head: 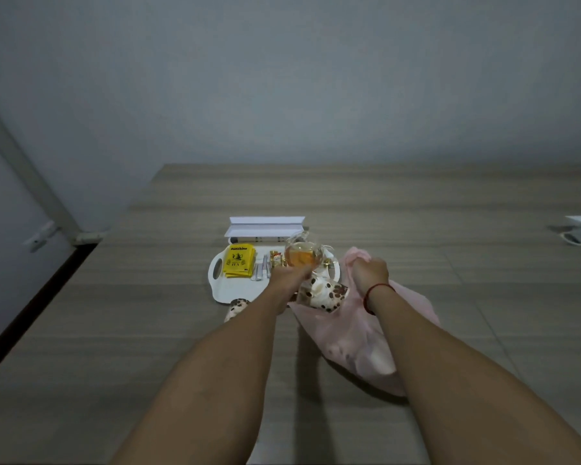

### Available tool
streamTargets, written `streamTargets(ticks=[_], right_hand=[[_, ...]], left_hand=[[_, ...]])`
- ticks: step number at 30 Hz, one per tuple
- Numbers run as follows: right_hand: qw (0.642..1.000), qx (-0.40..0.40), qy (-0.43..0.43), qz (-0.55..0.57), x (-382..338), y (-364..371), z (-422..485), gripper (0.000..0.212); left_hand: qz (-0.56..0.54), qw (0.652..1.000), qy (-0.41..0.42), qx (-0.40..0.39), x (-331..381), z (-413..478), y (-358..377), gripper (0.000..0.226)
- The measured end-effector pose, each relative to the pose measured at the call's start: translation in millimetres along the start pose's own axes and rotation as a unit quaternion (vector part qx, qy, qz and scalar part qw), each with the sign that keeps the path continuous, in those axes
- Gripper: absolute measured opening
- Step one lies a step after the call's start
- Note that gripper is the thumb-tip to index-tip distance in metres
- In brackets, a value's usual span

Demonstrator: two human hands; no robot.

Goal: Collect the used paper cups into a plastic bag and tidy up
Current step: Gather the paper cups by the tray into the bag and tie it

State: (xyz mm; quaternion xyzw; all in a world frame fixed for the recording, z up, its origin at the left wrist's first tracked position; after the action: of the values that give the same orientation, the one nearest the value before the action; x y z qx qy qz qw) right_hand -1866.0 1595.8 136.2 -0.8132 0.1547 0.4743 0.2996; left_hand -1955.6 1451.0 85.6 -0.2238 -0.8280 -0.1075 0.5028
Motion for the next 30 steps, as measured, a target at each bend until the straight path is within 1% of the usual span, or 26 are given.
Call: streamTargets(ticks=[1,4,6,8,11,12,13,15,16,17,18,20,21,23,26,27,30], right_hand=[[1.0,-0.002,-0.004,0.004,-1.6,-2.9,-0.2,0.005],[0.999,0.013,0.003,0.035,-1.5,-10.3,0.4,0.015],[0.998,0.023,0.013,0.058,-0.3,-16.5,-1.1,0.015],[0.997,0.027,0.02,0.073,1.7,-22.3,0.0,0.019],[0.996,0.017,0.027,0.083,3.3,-28.7,-1.5,0.012],[0.996,0.012,0.028,0.085,3.5,-30.2,-2.5,0.012],[0.996,0.009,0.029,0.086,3.5,-31.9,-2.3,0.012],[0.996,0.008,0.027,0.08,3.4,-35.2,-1.9,0.015],[0.997,0.007,0.025,0.074,2.4,-35.9,-3.7,0.021],[0.997,0.007,0.02,0.07,1.4,-36.7,-4.6,0.027],[0.997,0.008,0.019,0.071,1.9,-36.5,-4.3,0.029],[0.997,0.007,0.012,0.075,2.5,-35.6,-4.9,0.028],[0.998,0.004,0.004,0.068,3.1,-34.3,-4.7,0.025],[0.999,-0.001,-0.008,0.039,5.6,-32.8,-3.2,0.021],[0.999,0.019,-0.01,0.025,14.9,-35.5,-0.9,0.033],[0.999,0.02,-0.008,0.031,17.6,-35.9,-0.7,0.033],[0.999,0.015,0.001,0.042,24.1,-34.3,-2.1,0.03]], left_hand=[[0.01,0.999,-0.016,-0.033,-3.2,-3.1,7.7,0.018],[0.01,0.99,-0.062,-0.125,-14.4,-13.6,31.1,0.007],[0.019,0.985,-0.08,-0.149,-19.4,-17.9,42.9,0.004],[0.016,0.989,-0.075,-0.125,-20.5,-19.0,49.3,0.005],[-0.042,0.995,-0.061,-0.062,-18.3,-17.3,55.1,0.015],[-0.051,0.995,-0.062,-0.064,-17.7,-18.4,57.8,0.016],[-0.048,0.993,-0.065,-0.084,-17.2,-21.4,61.7,0.015],[-0.009,0.987,-0.074,-0.145,-17.4,-28.6,71.8,0.009],[0.026,0.982,-0.082,-0.165,-18.2,-32.8,76.6,0.01],[0.074,0.98,-0.087,-0.165,-19.2,-36.1,81.1,0.015],[0.143,0.975,-0.082,-0.146,-21.4,-37.4,84.8,0.021],[0.283,0.952,-0.053,-0.105,-25.0,-38.1,90.5,0.027],[0.31,0.945,-0.034,-0.095,-28.1,-34.7,94.6,0.028],[0.31,0.945,-0.029,-0.106,-32.4,-32.7,101.1,0.027],[0.288,0.946,-0.033,-0.147,-34.5,-36.7,105.4,0.028],[0.275,0.946,-0.034,-0.166,-34.9,-37.3,103.4,0.028],[0.212,0.958,-0.029,-0.193,-29.5,-38.3,83.2,0.015]])
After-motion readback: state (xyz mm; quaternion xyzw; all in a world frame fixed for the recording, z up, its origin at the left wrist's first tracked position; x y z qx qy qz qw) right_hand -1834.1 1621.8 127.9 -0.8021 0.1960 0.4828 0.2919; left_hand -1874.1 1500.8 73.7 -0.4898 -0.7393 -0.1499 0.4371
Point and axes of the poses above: each hand's wrist, its own z-axis towards the middle knuckle, its own y-axis out of the palm, x = y × z, the point moved 3 cm from there along z, towards the middle knuckle, and after that the axes turned 7 degrees about -x, right-handed, at the moved point
